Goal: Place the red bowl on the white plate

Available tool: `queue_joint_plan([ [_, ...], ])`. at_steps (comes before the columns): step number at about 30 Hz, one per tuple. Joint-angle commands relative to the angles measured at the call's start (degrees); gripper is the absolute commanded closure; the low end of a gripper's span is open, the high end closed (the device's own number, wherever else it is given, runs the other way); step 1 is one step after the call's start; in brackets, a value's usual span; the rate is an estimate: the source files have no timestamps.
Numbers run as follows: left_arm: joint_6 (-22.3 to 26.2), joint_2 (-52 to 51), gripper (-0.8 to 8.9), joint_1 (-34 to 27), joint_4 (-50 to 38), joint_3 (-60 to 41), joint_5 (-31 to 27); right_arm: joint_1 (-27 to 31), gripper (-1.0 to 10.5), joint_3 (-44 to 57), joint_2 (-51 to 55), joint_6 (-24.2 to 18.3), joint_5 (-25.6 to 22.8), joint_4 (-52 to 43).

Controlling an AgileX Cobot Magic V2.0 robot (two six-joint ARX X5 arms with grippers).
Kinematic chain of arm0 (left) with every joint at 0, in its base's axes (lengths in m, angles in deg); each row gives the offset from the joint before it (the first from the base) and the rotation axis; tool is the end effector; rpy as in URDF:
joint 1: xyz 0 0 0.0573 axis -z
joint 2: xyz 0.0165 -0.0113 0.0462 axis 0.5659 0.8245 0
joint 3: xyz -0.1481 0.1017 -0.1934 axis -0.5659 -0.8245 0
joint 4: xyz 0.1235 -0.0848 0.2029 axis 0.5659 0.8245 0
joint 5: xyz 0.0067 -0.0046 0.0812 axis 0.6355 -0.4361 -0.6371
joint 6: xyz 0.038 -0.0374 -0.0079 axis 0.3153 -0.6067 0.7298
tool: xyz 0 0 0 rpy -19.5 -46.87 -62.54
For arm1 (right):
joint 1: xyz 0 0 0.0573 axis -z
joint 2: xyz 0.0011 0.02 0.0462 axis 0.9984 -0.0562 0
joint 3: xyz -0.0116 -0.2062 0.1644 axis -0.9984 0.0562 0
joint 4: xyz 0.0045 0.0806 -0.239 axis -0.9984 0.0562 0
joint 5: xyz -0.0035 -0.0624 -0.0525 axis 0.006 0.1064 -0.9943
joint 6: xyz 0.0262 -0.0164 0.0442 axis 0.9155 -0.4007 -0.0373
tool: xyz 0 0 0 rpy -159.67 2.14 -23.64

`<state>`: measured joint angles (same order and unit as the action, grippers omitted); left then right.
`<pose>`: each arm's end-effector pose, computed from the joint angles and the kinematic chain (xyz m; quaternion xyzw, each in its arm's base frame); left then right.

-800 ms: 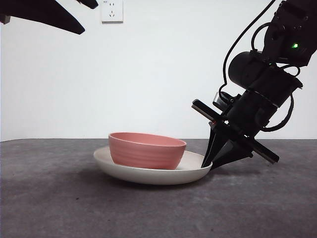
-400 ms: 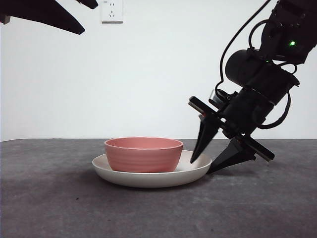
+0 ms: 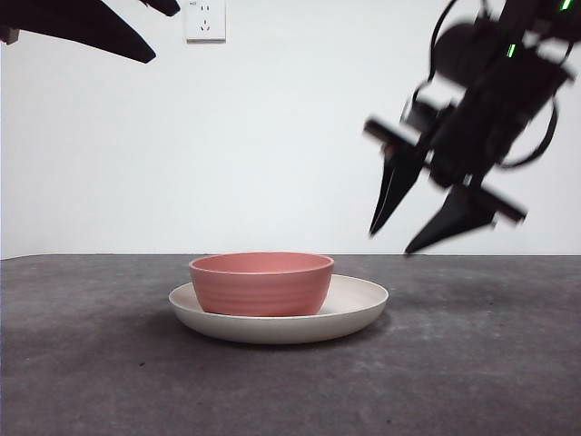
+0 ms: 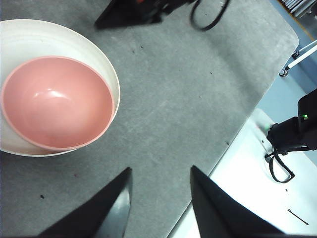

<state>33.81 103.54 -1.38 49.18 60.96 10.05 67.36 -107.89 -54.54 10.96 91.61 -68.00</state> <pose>0.1528 -0.1162 0.3100 -0.0356 0.3813 -0.4589 0.8017 0.3091 0.1205 0.2142 0.1957 0.5018 0.2124 0.8153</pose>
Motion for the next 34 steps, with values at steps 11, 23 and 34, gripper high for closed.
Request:
queue_joint_plan([
  [11,0.26,0.17,6.28,0.35,-0.42,0.63,0.35,-3.17,7.2,-0.52,24.87,-15.30,-4.96,17.81],
  [23,0.26,0.15,6.28,0.35,-0.42,0.63,0.35,-11.13,7.2,-0.22,38.45,-17.25,-9.05,37.40],
  [34,0.26,0.17,6.28,0.35,-0.42,0.63,0.35,-15.30,7.2,0.59,39.21,-17.14,-8.70,36.76],
])
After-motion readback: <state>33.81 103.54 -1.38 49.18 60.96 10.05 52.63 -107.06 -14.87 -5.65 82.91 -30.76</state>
